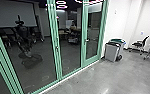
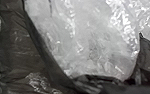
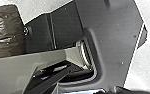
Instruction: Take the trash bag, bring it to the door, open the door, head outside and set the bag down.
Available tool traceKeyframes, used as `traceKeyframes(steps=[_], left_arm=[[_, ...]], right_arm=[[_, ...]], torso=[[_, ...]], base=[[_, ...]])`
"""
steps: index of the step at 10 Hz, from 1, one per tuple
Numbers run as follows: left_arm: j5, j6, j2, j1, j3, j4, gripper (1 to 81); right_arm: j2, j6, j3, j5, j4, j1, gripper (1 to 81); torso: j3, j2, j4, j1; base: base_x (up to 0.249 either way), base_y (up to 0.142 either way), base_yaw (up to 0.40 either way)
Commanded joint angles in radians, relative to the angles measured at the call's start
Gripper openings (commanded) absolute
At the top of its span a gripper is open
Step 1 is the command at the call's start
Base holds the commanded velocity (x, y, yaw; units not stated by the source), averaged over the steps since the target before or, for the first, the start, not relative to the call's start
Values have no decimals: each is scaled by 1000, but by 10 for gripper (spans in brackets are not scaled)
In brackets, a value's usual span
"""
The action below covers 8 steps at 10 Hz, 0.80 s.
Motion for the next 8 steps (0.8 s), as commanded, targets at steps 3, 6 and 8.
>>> traceKeyframes(steps=[3,6,8], left_arm=[[62,7,-8,-64,2,3,10],[62,7,-6,-64,2,5,10],[62,7,-5,-64,2,5,10]], right_arm=[[7,-4,8,-63,-4,41,811],[7,-4,8,-63,-4,40,811],[7,-5,6,-63,-4,40,811]], torso=[[0,0,0,0],[0,0,0,0],[0,0,0,0]], base=[[149,-82,0],[149,-88,0],[149,-88,0]])
